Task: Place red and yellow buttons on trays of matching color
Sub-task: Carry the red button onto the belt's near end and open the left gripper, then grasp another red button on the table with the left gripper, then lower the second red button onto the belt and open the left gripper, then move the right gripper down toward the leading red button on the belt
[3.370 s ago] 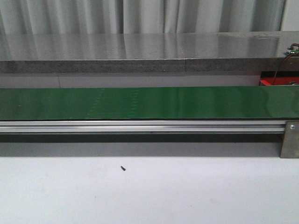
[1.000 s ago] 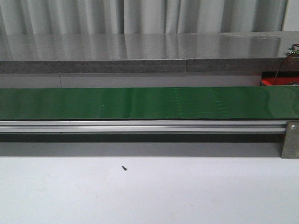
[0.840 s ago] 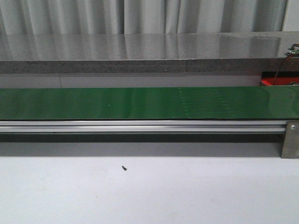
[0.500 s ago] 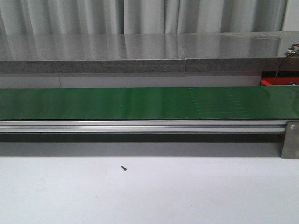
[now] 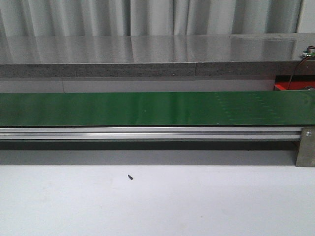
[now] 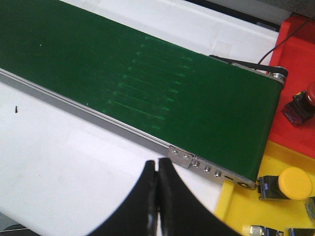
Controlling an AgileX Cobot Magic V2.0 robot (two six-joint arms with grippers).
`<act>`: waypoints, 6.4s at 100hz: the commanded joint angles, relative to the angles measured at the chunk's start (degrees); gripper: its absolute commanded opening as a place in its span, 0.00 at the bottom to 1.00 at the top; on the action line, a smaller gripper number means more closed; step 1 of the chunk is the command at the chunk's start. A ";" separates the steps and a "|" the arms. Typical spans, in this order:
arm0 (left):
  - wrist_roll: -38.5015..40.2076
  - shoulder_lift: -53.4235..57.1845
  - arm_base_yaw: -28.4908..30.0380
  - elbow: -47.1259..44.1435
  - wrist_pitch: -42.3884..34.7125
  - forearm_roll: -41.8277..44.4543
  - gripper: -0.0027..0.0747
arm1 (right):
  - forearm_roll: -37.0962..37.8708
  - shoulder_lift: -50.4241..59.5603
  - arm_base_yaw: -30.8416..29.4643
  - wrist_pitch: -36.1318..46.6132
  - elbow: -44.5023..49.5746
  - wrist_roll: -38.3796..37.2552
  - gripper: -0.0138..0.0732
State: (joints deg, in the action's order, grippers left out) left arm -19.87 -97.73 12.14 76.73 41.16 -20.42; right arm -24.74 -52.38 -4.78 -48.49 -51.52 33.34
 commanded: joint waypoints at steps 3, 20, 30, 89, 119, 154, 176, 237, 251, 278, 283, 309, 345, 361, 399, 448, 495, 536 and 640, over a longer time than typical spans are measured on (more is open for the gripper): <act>-0.10 0.94 -0.45 1.48 -2.83 -1.44 0.29 | -0.90 0.66 0.03 2.05 -1.46 0.42 0.05; -0.10 -0.25 -0.45 1.31 -3.07 -1.44 0.32 | -0.90 0.66 0.03 1.56 -1.46 0.42 0.05; -0.30 -0.25 -0.45 1.20 -3.08 -1.44 0.41 | -0.90 0.66 0.03 1.56 -1.46 0.42 0.05; -0.51 8.86 0.62 1.20 -8.37 -1.83 0.77 | -0.90 0.66 0.03 1.56 -1.46 0.42 0.05; -0.51 7.86 9.87 1.33 -16.38 -1.83 0.77 | -0.90 0.60 0.03 1.85 -1.46 0.42 0.05; -0.51 -2.31 19.55 6.02 -19.29 -1.66 0.77 | -0.90 0.28 0.03 3.18 -1.46 0.42 0.05; -0.51 -9.95 19.74 12.54 -19.54 -1.36 0.77 | -0.90 0.28 0.03 3.22 -1.46 0.42 0.05; -0.51 -22.41 19.82 24.18 -19.82 1.66 0.77 | -0.90 0.28 0.03 2.50 -1.46 0.42 0.05; -0.51 -24.47 19.82 24.50 -20.10 1.75 0.77 | -0.90 0.28 0.03 2.55 -1.46 0.42 0.05; -0.51 -26.96 19.82 24.94 -20.97 1.75 0.77 | -0.90 0.28 0.03 2.60 -1.46 0.42 0.05; -0.51 -27.32 19.82 24.94 -21.31 1.75 0.77 | -0.90 0.28 0.03 2.74 -1.46 0.42 0.05; -0.51 -29.29 19.49 24.94 -21.88 1.64 0.77 | -0.90 0.28 0.03 2.92 -1.46 0.42 0.05; -0.51 -29.45 18.42 24.94 -24.14 1.40 0.72 | -0.90 0.28 0.03 2.92 -1.46 0.42 0.05; -0.51 -29.45 18.00 24.94 -24.33 1.40 0.46 | -0.90 0.28 0.03 2.92 -1.46 0.42 0.05; -0.51 -25.67 18.00 24.94 -20.24 1.72 0.13 | -0.90 0.28 0.03 2.92 -1.46 0.42 0.05; -0.73 -6.25 15.65 18.06 -6.29 -5.33 0.13 | -0.95 0.28 0.03 1.79 -1.46 0.42 0.05; -3.72 4.42 4.24 -2.11 -11.37 -6.33 0.13 | -1.50 0.28 0.03 0.54 -1.46 0.42 0.05; -3.72 4.11 -0.77 -7.48 -15.62 -6.55 0.13 | -1.50 0.28 0.03 0.30 -1.46 0.42 0.05; -8.31 25.20 -2.00 -7.86 -12.43 -10.12 0.76 | -1.50 0.28 0.03 -0.08 -1.46 0.42 0.05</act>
State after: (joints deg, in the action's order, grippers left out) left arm -26.53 -78.38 11.12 67.67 30.96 -28.78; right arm -24.66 -52.38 -4.78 -50.94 -51.52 33.34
